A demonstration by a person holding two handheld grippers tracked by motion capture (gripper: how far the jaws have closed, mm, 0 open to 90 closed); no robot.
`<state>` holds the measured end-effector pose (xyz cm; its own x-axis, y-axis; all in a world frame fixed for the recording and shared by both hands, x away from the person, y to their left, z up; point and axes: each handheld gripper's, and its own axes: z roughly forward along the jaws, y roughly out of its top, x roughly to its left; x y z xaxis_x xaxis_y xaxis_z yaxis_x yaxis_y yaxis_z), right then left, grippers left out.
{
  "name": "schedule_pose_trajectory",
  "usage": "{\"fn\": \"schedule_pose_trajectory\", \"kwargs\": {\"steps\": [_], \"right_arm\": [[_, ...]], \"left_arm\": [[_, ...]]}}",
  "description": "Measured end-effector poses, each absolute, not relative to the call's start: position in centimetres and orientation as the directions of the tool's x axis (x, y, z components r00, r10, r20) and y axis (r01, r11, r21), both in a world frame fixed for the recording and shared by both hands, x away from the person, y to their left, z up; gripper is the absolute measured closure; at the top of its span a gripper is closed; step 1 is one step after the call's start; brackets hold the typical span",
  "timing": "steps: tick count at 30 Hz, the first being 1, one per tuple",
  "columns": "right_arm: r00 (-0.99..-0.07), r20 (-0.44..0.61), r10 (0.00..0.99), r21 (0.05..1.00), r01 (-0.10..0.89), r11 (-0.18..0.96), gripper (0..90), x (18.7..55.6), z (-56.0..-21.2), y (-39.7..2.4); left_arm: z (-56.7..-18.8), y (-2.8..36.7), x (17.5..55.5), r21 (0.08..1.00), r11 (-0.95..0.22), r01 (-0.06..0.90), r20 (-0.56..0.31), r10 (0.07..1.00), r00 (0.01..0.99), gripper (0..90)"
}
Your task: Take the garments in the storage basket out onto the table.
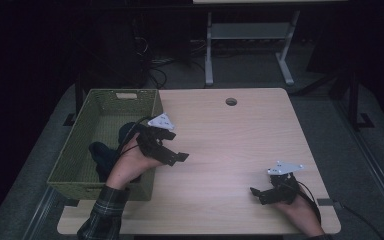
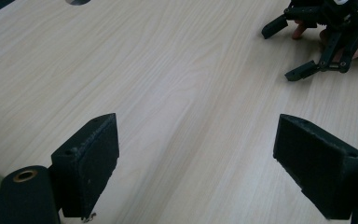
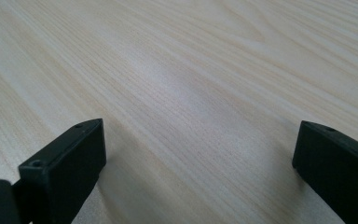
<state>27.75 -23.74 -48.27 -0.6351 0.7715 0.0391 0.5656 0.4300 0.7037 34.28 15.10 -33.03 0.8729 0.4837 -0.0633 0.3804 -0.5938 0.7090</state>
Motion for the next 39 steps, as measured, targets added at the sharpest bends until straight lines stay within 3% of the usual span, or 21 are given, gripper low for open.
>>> {"fn": "schedule_pose_trajectory", "kwargs": {"steps": [39], "right_arm": [[-0.635, 0.039, 0.771, 0.703, 0.566, 0.43, 2.3, 27.8, -48.3, -23.7]], "left_arm": [[-30.9, 22.4, 33.9, 0.692, -0.566, 0.448, -0.015, 0.609, 0.793, 14.0]]}}
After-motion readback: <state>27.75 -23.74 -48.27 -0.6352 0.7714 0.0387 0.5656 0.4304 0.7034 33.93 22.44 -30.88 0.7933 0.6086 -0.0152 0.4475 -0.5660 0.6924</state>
